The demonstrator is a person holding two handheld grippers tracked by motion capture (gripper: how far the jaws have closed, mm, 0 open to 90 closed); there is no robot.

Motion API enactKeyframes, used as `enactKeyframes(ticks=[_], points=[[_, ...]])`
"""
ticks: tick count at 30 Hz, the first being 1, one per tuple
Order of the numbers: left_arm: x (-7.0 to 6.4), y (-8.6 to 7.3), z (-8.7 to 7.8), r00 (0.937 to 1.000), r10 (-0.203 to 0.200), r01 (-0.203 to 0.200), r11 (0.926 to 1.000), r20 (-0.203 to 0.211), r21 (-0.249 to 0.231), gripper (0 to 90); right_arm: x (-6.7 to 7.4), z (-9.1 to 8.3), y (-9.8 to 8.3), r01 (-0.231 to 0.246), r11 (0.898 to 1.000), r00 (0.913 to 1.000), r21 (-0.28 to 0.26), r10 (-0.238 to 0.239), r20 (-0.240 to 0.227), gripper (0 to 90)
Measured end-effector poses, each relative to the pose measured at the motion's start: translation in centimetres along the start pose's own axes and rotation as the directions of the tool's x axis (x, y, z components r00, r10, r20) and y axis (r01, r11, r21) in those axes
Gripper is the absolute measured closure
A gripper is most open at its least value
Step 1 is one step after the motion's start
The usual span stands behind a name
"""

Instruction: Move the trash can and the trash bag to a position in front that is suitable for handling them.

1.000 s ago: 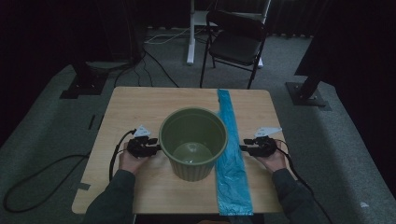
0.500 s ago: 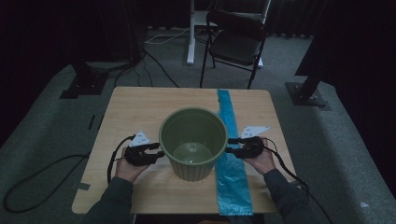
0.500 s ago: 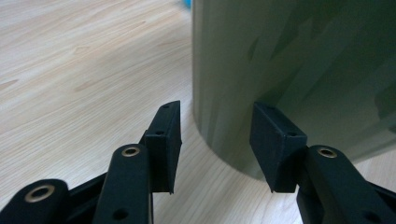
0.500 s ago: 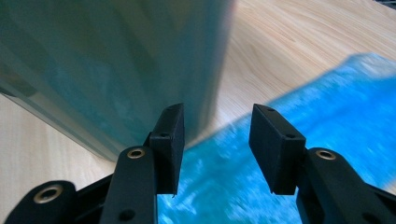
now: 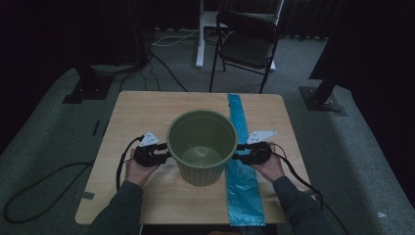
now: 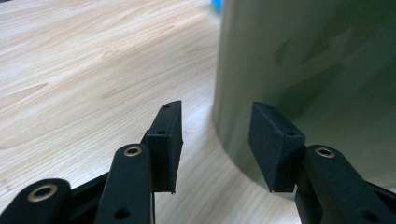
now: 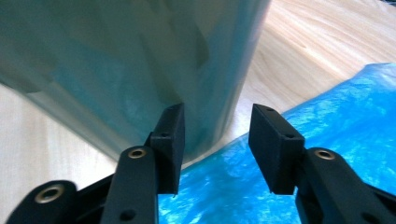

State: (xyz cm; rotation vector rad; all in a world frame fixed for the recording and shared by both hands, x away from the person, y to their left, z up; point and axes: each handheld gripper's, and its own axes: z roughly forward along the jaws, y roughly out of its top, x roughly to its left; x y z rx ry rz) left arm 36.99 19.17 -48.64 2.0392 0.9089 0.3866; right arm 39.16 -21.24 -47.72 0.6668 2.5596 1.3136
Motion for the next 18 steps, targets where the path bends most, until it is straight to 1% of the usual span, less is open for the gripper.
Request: enactKeyframes(ticks=[1, 3, 5, 7, 9, 10, 12, 13, 14, 15, 17, 18], points=[[0.1, -0.1, -0.1, 1.0, -0.003, 0.003, 1.0, -0.006, -0.001, 54.4, -0.3, 0.0, 0.0, -0.006, 1.0, 0.9996, 0.009, 0.006, 0.029, 53.5], [0.4, -0.2, -0.2, 0.9998, -0.01, 0.01, 1.0, -0.019, 0.001, 53.8, -1.2, -0.3, -0.5, -0.045, 0.998, 0.9946, 0.032, 0.042, 0.095, 52.4], [0.7, -0.4, -0.3, 0.9993, -0.021, 0.021, 0.9998, -0.031, 0.003, 53.6, -2.2, -0.3, -1.3, -0.089, 0.994, 0.9841, 0.057, 0.079, 0.159, 51.7], [0.9, -0.5, -0.4, 0.9988, -0.029, 0.03, 0.9996, -0.04, 0.004, 53.6, -3.1, -0.1, -2.2, -0.126, 0.987, 0.9706, 0.097, 0.103, 0.218, 51.4], [1.0, -0.5, -0.3, 0.9984, -0.034, 0.034, 0.9994, -0.044, 0.005, 53.5, -3.9, 0.4, -3.0, -0.149, 0.979, 0.9599, 0.135, 0.111, 0.257, 51.2], [1.0, -0.5, -0.3, 0.9984, -0.035, 0.035, 0.9994, -0.044, 0.006, 53.4, -4.2, 0.6, -3.2, -0.152, 0.976, 0.9542, 0.154, 0.104, 0.281, 51.1], [0.9, -0.6, -0.1, 0.9986, -0.033, 0.033, 0.9994, -0.043, 0.011, 53.4, -5.0, 1.0, -3.3, -0.158, 0.973, 0.9474, 0.171, 0.101, 0.304, 51.2], [0.9, -0.6, -0.1, 0.9986, -0.033, 0.033, 0.9994, -0.043, 0.011, 53.4, -5.0, 1.0, -3.3, -0.158, 0.973, 0.9474, 0.171, 0.101, 0.304, 51.2], [0.9, -0.5, 0.0, 0.9988, -0.026, 0.027, 0.9994, -0.042, 0.019, 53.4, -5.5, 1.1, -3.2, -0.168, 0.971, 0.9415, 0.172, 0.106, 0.32, 51.5], [0.9, -0.5, 0.1, 0.9989, -0.021, 0.022, 0.9996, -0.042, 0.02, 53.3, -6.5, 1.4, -3.0, -0.198, 0.966, 0.9343, 0.165, 0.136, 0.33, 52.9], [0.8, -0.5, 0.1, 0.999, -0.015, 0.016, 0.9996, -0.041, 0.023, 53.3, -7.3, 1.9, -3.0, -0.215, 0.96, 0.9281, 0.177, 0.144, 0.343, 54.0], [0.8, -0.5, 0.1, 0.9991, -0.013, 0.014, 0.9996, -0.04, 0.026, 53.2, -7.7, 2.1, -3.0, -0.229, 0.956, 0.9237, 0.181, 0.155, 0.35, 55.0]])
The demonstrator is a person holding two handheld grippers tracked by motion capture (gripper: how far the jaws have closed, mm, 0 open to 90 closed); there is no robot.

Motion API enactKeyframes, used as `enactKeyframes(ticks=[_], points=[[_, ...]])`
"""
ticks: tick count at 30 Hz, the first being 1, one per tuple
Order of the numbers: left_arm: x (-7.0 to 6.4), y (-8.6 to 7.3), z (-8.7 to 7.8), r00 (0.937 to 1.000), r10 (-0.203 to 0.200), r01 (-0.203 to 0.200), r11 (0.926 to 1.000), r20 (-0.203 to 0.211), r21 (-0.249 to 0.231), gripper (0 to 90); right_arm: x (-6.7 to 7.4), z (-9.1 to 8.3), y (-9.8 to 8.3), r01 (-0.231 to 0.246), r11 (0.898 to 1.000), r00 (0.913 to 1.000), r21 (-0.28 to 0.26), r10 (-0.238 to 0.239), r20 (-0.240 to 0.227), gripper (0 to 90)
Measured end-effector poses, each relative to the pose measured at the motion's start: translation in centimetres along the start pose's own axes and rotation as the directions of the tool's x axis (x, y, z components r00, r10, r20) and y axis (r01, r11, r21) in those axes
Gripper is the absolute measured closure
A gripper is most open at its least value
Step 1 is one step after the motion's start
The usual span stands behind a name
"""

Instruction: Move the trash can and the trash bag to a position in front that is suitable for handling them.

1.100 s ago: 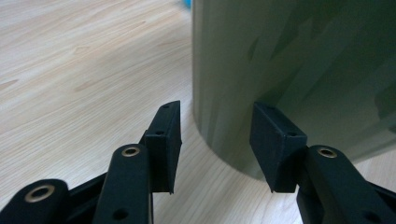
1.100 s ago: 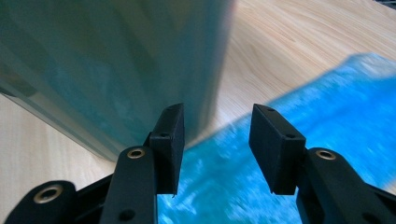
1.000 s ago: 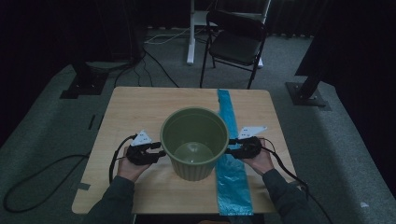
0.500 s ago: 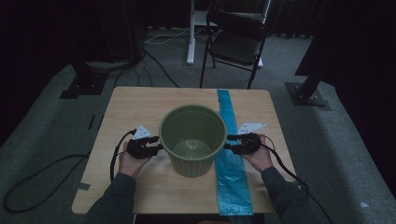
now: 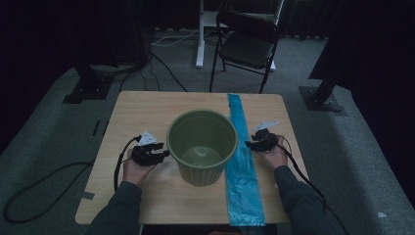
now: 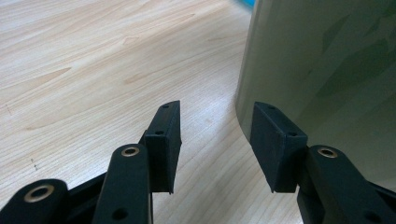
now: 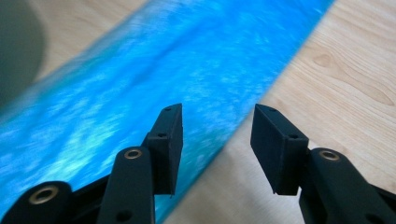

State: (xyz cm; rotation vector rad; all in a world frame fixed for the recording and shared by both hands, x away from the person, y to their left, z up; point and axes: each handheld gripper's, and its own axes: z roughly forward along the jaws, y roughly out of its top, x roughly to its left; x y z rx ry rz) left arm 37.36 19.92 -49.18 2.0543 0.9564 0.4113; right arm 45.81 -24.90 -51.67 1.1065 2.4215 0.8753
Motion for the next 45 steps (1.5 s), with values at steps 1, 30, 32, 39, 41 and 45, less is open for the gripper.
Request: enactKeyframes(ticks=[1, 30, 32, 39, 41, 45], points=[[0.0, 0.0, 0.0, 1.0, 0.0, 0.0, 1.0, 0.0, 0.0, 53.1, -0.3, 0.3, 0.1, -0.019, 1.0, 0.9998, 0.004, 0.019, 0.002, 55.9], [0.1, -0.1, -0.1, 1.0, 0.001, -0.001, 1.0, -0.01, -0.003, 52.0, -1.8, 2.2, 0.8, -0.096, 0.993, 0.9952, 0.073, 0.095, 0.023, 89.8], [0.1, -0.1, 0.0, 1.0, 0.002, -0.002, 1.0, -0.01, -0.001, 52.0, -2.4, 1.7, 0.3, -0.116, 0.99, 0.9923, 0.079, 0.112, 0.054, 89.8], [0.1, 0.0, 0.0, 0.9999, 0.005, -0.005, 1.0, -0.01, 0.0, 52.0, -4.0, 0.3, -1.5, -0.178, 0.981, 0.9786, 0.079, 0.168, 0.12, 89.9], [0.1, 0.0, 0.0, 0.9999, 0.006, -0.006, 1.0, -0.011, 0.001, 52.0, -4.9, -0.4, -2.3, -0.217, 0.973, 0.9672, 0.075, 0.204, 0.151, 89.9], [0.0, 0.0, 0.1, 0.9999, 0.006, -0.006, 1.0, -0.013, 0.0, 52.0, -5.6, -0.9, -3.0, -0.255, 0.964, 0.9551, 0.07, 0.24, 0.174, 89.3]])
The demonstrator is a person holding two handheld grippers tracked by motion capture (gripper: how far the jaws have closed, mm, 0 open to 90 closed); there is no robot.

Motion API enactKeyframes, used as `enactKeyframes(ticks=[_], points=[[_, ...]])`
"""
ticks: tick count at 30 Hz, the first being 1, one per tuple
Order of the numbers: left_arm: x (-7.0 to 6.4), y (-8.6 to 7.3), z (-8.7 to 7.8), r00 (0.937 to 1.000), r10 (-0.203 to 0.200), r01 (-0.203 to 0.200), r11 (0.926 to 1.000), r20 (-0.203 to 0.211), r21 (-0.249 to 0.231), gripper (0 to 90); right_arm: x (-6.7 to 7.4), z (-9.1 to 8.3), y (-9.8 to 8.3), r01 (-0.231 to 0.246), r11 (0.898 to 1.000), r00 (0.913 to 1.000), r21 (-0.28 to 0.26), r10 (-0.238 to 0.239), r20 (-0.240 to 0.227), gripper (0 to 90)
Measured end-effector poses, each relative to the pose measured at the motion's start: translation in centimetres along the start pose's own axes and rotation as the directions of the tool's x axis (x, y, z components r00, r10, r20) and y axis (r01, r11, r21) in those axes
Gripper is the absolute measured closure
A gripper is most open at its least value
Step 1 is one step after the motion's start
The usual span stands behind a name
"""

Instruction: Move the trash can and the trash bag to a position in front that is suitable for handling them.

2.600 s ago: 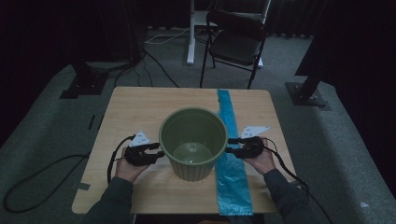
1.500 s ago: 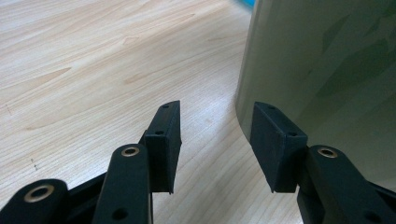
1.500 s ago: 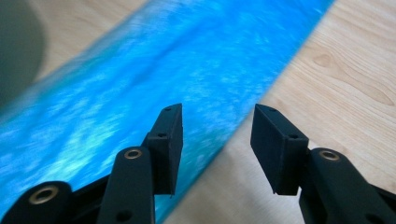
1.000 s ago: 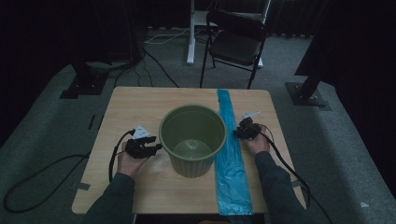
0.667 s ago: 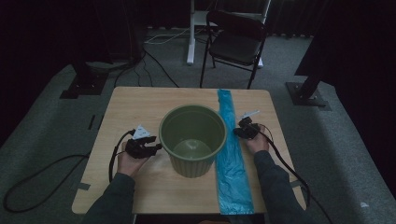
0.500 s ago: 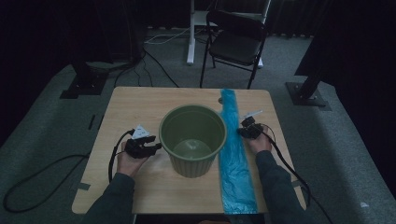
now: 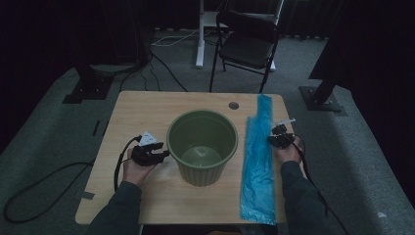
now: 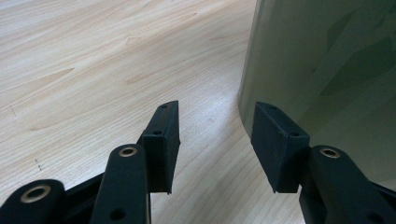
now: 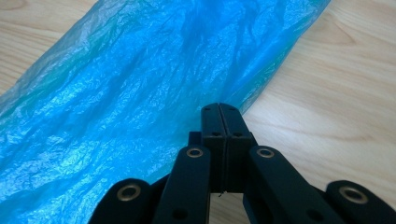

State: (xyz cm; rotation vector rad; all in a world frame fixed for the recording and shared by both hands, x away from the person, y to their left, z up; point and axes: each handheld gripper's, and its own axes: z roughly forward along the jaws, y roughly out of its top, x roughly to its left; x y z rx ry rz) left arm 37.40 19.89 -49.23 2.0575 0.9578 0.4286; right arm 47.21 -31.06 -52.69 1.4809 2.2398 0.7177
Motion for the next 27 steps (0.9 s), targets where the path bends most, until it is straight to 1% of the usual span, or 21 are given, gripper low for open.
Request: enactKeyframes(ticks=[1, 2, 3, 6, 7, 9, 11, 12, 13, 14, 15, 16, 17, 18, 20, 21, 23, 24, 25, 26, 27], points=[[0.0, 0.0, 0.0, 1.0, 0.0, 0.0, 1.0, 0.0, 0.001, 52.0, -0.4, -0.4, -0.2, -0.014, 1.0, 0.9999, -0.025, 0.014, 0.006, 78.8], [0.0, 0.0, 0.0, 1.0, 0.001, -0.001, 1.0, -0.001, 0.0, 52.0, -0.4, -0.4, -0.2, -0.014, 1.0, 0.9999, -0.025, 0.014, 0.006, 78.8], [0.0, 0.0, 0.0, 1.0, 0.001, -0.001, 1.0, -0.001, -0.001, 52.0, -0.4, -0.7, -0.3, -0.014, 0.999, 0.9999, -0.042, 0.014, -0.006, 74.3], [0.0, 0.0, -0.1, 1.0, 0.001, -0.001, 1.0, -0.001, -0.003, 52.0, 0.1, -1.9, -0.3, 0.028, 0.997, 0.9991, -0.075, -0.031, -0.03, 67.3], [0.1, 0.0, -0.1, 1.0, 0.0, 0.0, 1.0, -0.002, -0.003, 52.0, 0.3, -2.4, -0.4, 0.041, 0.995, 0.9977, -0.086, -0.046, -0.051, 65.3], [0.0, 0.0, -0.1, 1.0, 0.002, -0.002, 1.0, -0.002, -0.004, 52.0, 1.1, -3.5, -0.8, 0.086, 0.991, 0.9923, -0.107, -0.094, -0.08, 62.1], [0.0, 0.0, -0.1, 1.0, 0.004, -0.004, 1.0, -0.002, -0.005, 51.9, 1.9, -4.3, -1.3, 0.121, 0.986, 0.9852, -0.114, -0.134, -0.108, 59.4], [0.0, 0.0, -0.1, 1.0, 0.003, -0.003, 1.0, -0.002, -0.006, 51.9, 2.6, -4.7, -1.8, 0.149, 0.981, 0.9793, -0.122, -0.164, -0.119, 58.2], [-0.1, 0.0, -0.1, 1.0, 0.004, -0.004, 1.0, -0.002, -0.007, 51.9, 3.2, -5.0, -2.2, 0.159, 0.98, 0.9752, -0.123, -0.176, -0.134, 57.2], [-0.1, 0.0, -0.1, 1.0, 0.006, -0.006, 1.0, -0.003, -0.006, 51.9, 4.3, -5.5, -3.0, 0.193, 0.973, 0.9643, -0.126, -0.212, -0.159, 54.9], [-0.1, 0.0, -0.1, 1.0, 0.005, -0.005, 1.0, -0.002, -0.006, 51.9, 4.3, -5.5, -3.0, 0.193, 0.973, 0.9643, -0.126, -0.212, -0.159, 54.9], [-0.1, 0.0, -0.1, 1.0, 0.005, -0.005, 1.0, -0.001, -0.006, 51.8, 4.7, -5.7, -3.4, 0.198, 0.972, 0.9614, -0.126, -0.218, -0.168, 54.3], [-0.1, 0.0, 0.0, 1.0, 0.005, -0.005, 1.0, -0.001, -0.006, 51.7, 5.8, -6.1, -4.3, 0.221, 0.967, 0.9521, -0.126, -0.242, -0.187, 53.2], [-0.1, 0.0, -0.1, 1.0, 0.007, -0.007, 1.0, 0.001, -0.006, 51.7, 6.2, -6.2, -4.6, 0.242, 0.963, 0.9469, -0.122, -0.261, -0.187, 53.2], [-0.1, 0.0, -0.1, 1.0, 0.01, -0.01, 0.9999, -0.002, -0.007, 51.6, 7.0, -6.4, -5.0, 0.277, 0.955, 0.9359, -0.102, -0.293, -0.196, 52.1], [-0.1, 0.0, -0.1, 1.0, 0.01, -0.01, 0.9999, -0.002, -0.007, 51.6, 7.0, -6.4, -5.0, 0.277, 0.955, 0.9359, -0.102, -0.293, -0.196, 52.1], [-0.1, 0.0, -0.1, 1.0, 0.008, -0.008, 0.9999, -0.002, -0.01, 51.7, 7.6, -6.7, -5.6, 0.326, 0.941, 0.9221, -0.087, -0.337, -0.191, 51.5], [-0.1, 0.0, -0.1, 1.0, 0.007, -0.007, 0.9999, -0.001, -0.01, 51.6, 7.9, -7.0, -6.3, 0.336, 0.938, 0.9156, -0.081, -0.346, -0.205, 51.1], [-0.1, 0.0, -0.1, 1.0, 0.008, -0.008, 0.9999, -0.002, -0.009, 51.6, 7.9, -7.0, -6.7, 0.342, 0.936, 0.9133, -0.081, -0.352, -0.205, 51.0], [-0.1, 0.0, -0.1, 1.0, 0.007, -0.007, 0.9999, -0.002, -0.009, 51.6, 7.9, -7.0, -6.7, 0.342, 0.936, 0.9133, -0.081, -0.352, -0.205, 51.0], [-0.1, 0.1, 0.0, 1.0, 0.009, -0.009, 0.9999, -0.001, -0.008, 51.6, 8.0, -7.1, -7.1, 0.343, 0.936, 0.9127, -0.078, -0.352, -0.208, 50.8]])
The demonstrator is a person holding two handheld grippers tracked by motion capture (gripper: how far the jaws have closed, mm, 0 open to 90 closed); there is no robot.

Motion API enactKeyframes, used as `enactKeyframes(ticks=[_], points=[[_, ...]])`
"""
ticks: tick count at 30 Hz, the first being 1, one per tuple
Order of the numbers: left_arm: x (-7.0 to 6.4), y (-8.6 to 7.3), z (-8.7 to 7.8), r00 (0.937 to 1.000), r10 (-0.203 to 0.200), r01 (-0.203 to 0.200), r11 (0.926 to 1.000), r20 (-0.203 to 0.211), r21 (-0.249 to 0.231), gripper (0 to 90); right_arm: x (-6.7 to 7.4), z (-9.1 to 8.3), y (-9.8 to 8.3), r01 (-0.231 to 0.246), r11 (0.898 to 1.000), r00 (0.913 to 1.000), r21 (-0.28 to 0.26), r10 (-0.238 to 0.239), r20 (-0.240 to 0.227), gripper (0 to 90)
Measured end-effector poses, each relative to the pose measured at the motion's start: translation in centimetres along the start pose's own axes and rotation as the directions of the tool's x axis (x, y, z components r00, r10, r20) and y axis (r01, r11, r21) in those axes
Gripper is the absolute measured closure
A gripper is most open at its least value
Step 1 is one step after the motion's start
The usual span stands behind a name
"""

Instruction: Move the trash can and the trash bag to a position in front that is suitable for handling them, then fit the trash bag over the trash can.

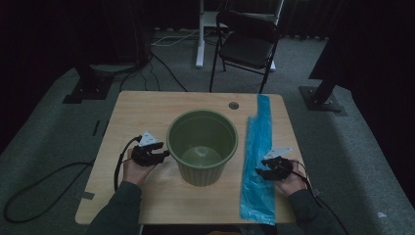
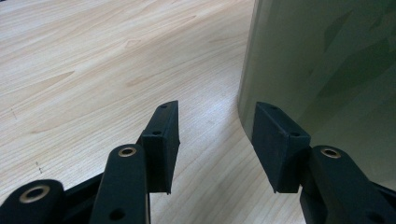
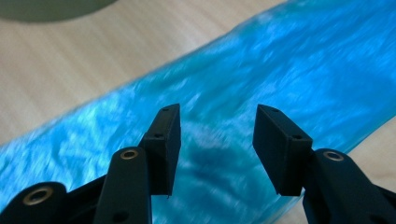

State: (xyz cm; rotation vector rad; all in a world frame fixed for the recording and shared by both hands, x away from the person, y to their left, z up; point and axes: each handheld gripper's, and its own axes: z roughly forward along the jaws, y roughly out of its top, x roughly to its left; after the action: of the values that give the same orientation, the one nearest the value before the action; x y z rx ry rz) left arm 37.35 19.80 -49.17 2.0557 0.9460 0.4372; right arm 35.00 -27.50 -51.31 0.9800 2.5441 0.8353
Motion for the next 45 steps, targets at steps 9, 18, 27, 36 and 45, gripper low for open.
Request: enactKeyframes(ticks=[9, 18, 27, 36, 45], points=[[-0.1, 0.2, 0.1, 1.0, 0.008, -0.008, 1.0, 0.004, -0.001, 51.6, 0.7, 1.2, -0.3, 0.062, 0.997, 0.9981, 0.048, -0.062, -0.007, 50.9], [-0.2, 0.2, 0.1, 0.9999, 0.012, -0.012, 0.9999, 0.001, -0.002, 51.6, 1.5, 2.4, 1.3, 0.09, 0.995, 0.9958, 0.043, -0.09, -0.02, 50.0], [-0.2, 0.2, 0.1, 0.9999, 0.015, -0.015, 0.9999, 0.0, -0.002, 51.5, 1.9, 4.6, 3.7, 0.078, 0.997, 0.9959, 0.01, -0.077, -0.047, 47.9], [-0.1, 0.2, 0.1, 0.9999, 0.012, -0.012, 0.9999, 0.0, -0.007, 51.4, 1.7, 4.2, 3.9, 0.112, 0.994, 0.9936, -0.01, -0.112, -0.018, 41.8], [-0.2, 0.3, 0.1, 0.9999, 0.015, -0.015, 0.9999, -0.003, -0.007, 51.3, 0.1, 2.2, 1.9, 0.087, 0.996, 0.9957, -0.037, -0.088, -0.028, 36.8]])
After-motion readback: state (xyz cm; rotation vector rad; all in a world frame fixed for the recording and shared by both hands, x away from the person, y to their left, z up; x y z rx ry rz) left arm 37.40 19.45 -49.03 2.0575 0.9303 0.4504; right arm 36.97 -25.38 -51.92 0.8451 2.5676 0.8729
